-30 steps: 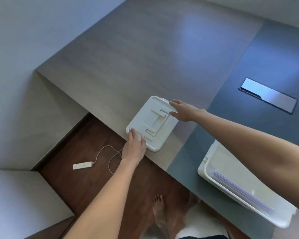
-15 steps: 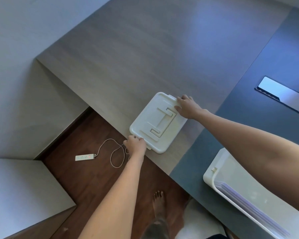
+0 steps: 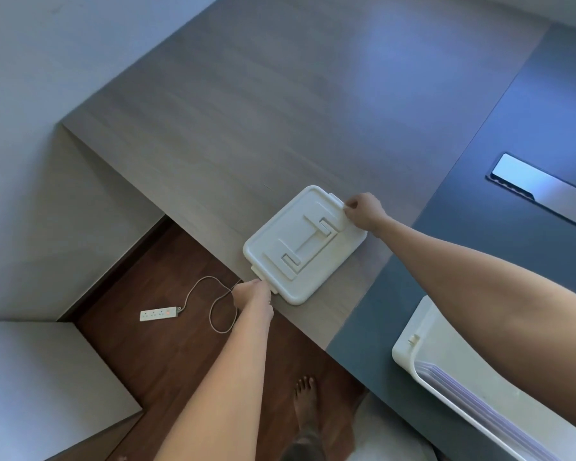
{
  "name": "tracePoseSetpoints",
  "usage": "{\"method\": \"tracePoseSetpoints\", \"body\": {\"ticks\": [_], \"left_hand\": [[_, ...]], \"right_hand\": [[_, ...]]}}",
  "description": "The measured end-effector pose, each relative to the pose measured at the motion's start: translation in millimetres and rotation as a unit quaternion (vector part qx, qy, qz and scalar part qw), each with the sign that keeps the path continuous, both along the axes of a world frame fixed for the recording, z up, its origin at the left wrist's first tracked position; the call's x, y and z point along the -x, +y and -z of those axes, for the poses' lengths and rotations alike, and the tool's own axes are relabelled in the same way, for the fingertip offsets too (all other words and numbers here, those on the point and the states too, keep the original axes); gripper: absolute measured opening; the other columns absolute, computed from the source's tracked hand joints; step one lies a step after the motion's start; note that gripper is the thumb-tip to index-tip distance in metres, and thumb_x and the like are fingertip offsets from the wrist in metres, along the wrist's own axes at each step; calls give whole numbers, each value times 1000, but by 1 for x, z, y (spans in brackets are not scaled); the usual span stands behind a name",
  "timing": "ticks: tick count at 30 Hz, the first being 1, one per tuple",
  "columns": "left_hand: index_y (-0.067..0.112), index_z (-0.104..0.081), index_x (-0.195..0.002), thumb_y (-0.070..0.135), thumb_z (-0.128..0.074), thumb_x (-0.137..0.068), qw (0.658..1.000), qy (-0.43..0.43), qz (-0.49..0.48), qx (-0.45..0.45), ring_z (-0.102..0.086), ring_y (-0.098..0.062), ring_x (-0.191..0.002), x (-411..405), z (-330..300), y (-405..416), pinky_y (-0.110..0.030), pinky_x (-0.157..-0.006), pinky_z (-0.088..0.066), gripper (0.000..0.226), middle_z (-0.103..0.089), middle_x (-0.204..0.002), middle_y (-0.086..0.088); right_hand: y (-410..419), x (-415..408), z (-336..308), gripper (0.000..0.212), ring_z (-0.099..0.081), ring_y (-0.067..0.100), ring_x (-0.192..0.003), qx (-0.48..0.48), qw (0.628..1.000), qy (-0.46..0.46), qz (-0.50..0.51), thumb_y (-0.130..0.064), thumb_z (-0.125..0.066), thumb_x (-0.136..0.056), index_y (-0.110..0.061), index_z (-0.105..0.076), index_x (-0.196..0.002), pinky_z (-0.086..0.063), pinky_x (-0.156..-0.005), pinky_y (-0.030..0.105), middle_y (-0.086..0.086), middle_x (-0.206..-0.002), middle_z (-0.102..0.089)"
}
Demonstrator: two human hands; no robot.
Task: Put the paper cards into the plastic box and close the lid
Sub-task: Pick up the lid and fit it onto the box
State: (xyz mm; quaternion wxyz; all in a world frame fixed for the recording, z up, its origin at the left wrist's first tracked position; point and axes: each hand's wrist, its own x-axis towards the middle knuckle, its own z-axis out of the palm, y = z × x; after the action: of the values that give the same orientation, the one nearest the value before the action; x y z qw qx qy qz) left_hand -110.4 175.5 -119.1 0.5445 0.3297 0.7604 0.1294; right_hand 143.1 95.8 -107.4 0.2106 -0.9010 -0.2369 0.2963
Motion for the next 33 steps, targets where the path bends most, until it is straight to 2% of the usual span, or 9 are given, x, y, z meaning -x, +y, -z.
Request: {"method": "tracePoseSetpoints", "body": {"ticks": [4, 6, 8, 10, 17, 22, 26, 29, 33], "left_hand": [[-4, -67, -82, -12, -62, -80, 999, -34, -13, 26, -65, -23, -66, 1, -4, 3, -26, -62, -54, 9, -65, -73, -11], [-7, -70, -98, -13, -65, -82, 997, -65, -17, 39, -62, -17, -58, 2, -11, 2, -21, -50, -51, 17, -62, -67, -8], [-8, -69, -104, -13, -65, -83, 996, -81, -4, 43, -60, -16, -56, 3, -18, 3, -19, -40, -48, 22, -61, -66, -6], [-9, -68, -105, -13, -66, -83, 995, -87, 15, 42, -59, -16, -55, 4, -23, 6, -17, -35, -47, 23, -61, -67, -6], [-6, -69, -93, -11, -70, -80, 983, -146, 109, 19, -66, -16, -59, -5, -61, 25, -25, -58, -57, 14, -68, -80, -11], [-11, -66, -107, -13, -67, -81, 962, -217, 167, -5, -66, -20, -66, -26, -96, 27, -30, -69, -60, 26, -70, -96, -20], [-15, -60, -116, -14, -63, -84, 939, -251, 237, 4, -65, -22, -70, -40, -120, 15, -26, -59, -60, 33, -68, -91, -20], [-16, -58, -119, -14, -63, -84, 922, -257, 290, -3, -67, -29, -82, -55, -129, -3, -31, -75, -60, 35, -66, -113, -28], [-11, -61, -92, -15, -61, -85, 906, -262, 332, -22, -62, -33, -95, -75, -141, -37, -38, -89, -52, 8, -61, -121, -32]], "right_hand": [[-10, -3, -6, 36, -24, 19, -60, -8, 995, 59, 75, -2, -47, -87, -8, -32, -54, -20, -55, 29, 6, -64, -30], [-19, -4, -8, 30, -36, 27, -62, -22, 990, 75, 116, -6, -53, -88, 7, -55, -61, -32, -54, 33, 16, -68, -50], [-27, -6, -11, 27, -59, 41, -79, -48, 986, 77, 140, -13, -61, -90, 12, -70, -94, -54, -68, 44, 22, -100, -72], [-35, -7, -15, 29, -65, 29, -87, -66, 981, 78, 162, -19, -66, -89, 7, -73, -101, -58, -81, 43, 19, -111, -72], [-74, -21, -66, 30, -69, 23, -84, -194, 933, 170, 249, -9, -76, -84, 8, -71, -108, -58, -89, 32, 18, -101, -73], [-119, -17, -115, 31, -70, 23, -78, -222, 922, 183, 261, -6, -77, -82, 7, -70, -110, -62, -63, 21, 18, -102, -72], [-163, -6, -137, 34, -69, 24, -80, -267, 895, 198, 297, -7, -74, -85, 10, -67, -115, -62, -66, 24, 20, -107, -71], [-200, 5, -151, 34, -69, 23, -77, -282, 882, 179, 332, -7, -73, -86, 10, -67, -114, -61, -74, 30, 21, -107, -71], [-252, 25, -164, 30, -72, 25, -77, -293, 866, 157, 373, -8, -74, -86, 10, -69, -108, -62, -64, 26, 22, -104, -73]]}}
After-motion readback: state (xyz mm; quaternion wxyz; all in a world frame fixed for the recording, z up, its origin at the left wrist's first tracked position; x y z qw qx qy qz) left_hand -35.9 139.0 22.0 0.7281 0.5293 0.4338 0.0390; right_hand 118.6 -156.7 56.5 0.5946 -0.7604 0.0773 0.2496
